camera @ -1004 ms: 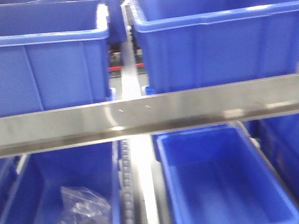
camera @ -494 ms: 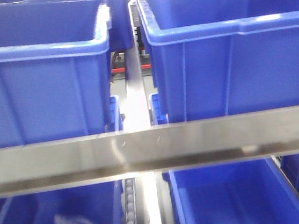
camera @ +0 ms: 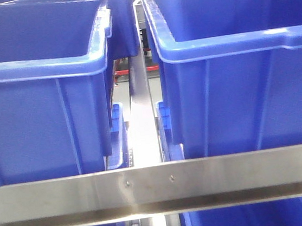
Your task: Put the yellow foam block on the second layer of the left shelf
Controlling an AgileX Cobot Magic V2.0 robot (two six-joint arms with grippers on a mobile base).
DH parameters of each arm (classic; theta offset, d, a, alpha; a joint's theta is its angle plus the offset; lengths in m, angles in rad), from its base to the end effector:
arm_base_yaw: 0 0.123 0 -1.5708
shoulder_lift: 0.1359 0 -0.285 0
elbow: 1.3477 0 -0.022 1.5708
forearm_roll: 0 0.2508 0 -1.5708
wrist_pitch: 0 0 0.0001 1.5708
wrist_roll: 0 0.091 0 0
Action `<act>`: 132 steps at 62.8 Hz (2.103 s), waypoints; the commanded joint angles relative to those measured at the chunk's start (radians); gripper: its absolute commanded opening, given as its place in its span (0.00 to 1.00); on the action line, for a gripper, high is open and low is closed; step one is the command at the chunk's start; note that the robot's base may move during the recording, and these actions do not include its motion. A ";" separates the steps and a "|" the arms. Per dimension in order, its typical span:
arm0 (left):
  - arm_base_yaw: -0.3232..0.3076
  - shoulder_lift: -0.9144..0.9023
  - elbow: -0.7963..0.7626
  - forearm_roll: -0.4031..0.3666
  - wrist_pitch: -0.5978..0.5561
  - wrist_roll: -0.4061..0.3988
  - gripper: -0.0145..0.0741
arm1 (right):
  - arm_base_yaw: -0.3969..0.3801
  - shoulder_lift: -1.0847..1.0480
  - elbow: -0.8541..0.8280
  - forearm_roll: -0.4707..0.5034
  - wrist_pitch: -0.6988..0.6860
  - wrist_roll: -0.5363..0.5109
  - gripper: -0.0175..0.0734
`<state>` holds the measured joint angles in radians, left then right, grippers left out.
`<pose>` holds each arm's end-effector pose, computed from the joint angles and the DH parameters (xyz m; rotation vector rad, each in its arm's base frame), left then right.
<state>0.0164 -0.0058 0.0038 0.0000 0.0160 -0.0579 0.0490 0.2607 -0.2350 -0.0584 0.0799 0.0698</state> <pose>0.0560 0.0009 0.2108 -0.0556 1.4967 -0.0334 0.0770 0.0033 0.2687 -0.0261 1.5890 0.0436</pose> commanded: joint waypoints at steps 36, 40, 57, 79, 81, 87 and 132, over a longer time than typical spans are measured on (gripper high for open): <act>-0.005 -0.017 0.026 -0.006 -0.081 -0.003 0.30 | -0.005 0.009 -0.030 0.000 -0.100 -0.007 0.73; -0.005 -0.017 0.026 -0.006 -0.081 -0.003 0.30 | -0.005 0.009 -0.030 0.000 -0.103 -0.007 0.73; -0.005 -0.017 0.026 -0.006 -0.081 -0.003 0.30 | 0.001 0.016 -0.055 0.000 -0.110 -0.004 0.73; -0.005 -0.017 0.026 -0.006 -0.081 -0.003 0.30 | 0.006 0.295 -0.199 0.000 -0.165 -0.005 0.73; -0.005 -0.017 0.026 -0.006 -0.081 -0.003 0.30 | 0.006 0.320 -0.203 0.000 -0.192 -0.004 0.73; -0.005 -0.017 0.026 -0.006 -0.081 -0.003 0.30 | 0.006 0.401 -0.209 0.000 -0.302 -0.002 0.73; -0.005 -0.017 0.026 -0.006 -0.081 -0.003 0.30 | 0.069 0.644 -0.209 -0.001 -0.453 0.045 0.73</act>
<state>0.0164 -0.0058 0.0038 0.0000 0.0160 -0.0579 0.1180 0.9112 -0.4051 -0.0584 -0.2849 0.1104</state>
